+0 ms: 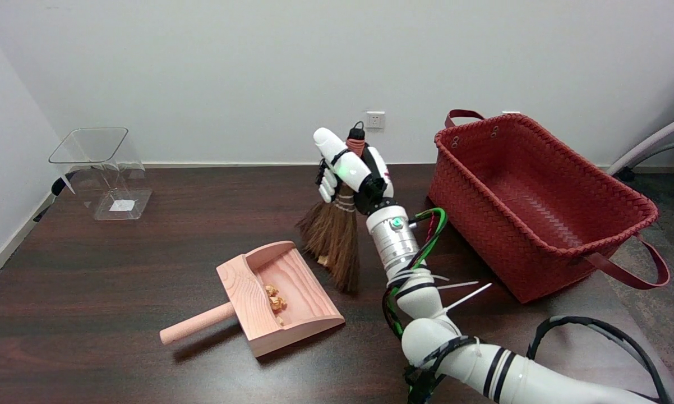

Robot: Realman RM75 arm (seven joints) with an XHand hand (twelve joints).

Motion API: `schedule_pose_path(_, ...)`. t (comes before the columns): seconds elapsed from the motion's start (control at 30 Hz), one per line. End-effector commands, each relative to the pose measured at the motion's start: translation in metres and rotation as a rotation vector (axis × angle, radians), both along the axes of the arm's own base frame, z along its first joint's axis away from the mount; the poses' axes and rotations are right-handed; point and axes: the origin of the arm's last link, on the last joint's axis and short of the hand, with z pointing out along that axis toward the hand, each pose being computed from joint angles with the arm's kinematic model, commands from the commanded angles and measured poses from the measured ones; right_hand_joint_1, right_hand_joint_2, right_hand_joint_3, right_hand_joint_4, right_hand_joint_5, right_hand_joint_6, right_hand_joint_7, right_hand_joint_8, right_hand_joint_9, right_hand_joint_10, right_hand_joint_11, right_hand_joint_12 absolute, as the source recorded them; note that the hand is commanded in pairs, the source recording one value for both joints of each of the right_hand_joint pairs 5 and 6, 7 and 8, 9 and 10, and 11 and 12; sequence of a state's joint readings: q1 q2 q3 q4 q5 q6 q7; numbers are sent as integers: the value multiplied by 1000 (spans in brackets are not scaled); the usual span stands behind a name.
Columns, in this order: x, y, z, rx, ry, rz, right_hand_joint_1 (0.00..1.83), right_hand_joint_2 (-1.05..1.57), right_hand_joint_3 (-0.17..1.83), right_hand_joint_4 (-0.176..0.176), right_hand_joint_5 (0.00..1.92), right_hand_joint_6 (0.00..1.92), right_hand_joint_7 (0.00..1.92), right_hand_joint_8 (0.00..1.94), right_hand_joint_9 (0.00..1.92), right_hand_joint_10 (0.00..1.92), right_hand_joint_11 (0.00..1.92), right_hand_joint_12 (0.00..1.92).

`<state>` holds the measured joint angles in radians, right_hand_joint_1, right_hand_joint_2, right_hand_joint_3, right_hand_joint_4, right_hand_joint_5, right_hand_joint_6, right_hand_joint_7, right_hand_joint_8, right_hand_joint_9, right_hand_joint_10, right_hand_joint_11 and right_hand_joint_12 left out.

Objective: Sweep the paper balls into the dustpan.

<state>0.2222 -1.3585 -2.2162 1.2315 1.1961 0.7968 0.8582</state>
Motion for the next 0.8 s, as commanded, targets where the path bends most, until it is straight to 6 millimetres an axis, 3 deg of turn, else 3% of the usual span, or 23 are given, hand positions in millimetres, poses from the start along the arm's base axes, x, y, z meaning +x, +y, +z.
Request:
schedule_pose_path(0.03, -23, 31, -65, 166, -296, -188, 722, 1571, -175, 0, 1920, 1920, 1920, 1920, 1920, 1920, 1920, 1920)
schedule_pose_path(0.2, -8, 32, -72, 181, -391, -135, 718, 1571, -175, 0, 1920, 1920, 1920, 1920, 1920, 1920, 1920, 1920)
schedule_pose_path(0.53, 55, 23, -35, 131, -308, 127, 707, 1571, -175, 0, 1920, 1920, 1920, 1920, 1920, 1920, 1920, 1920)
schedule_pose_path(0.8, 73, 22, -15, 94, -250, 184, 706, 1571, -175, 0, 1920, 1920, 1920, 1920, 1920, 1920, 1920, 1920)
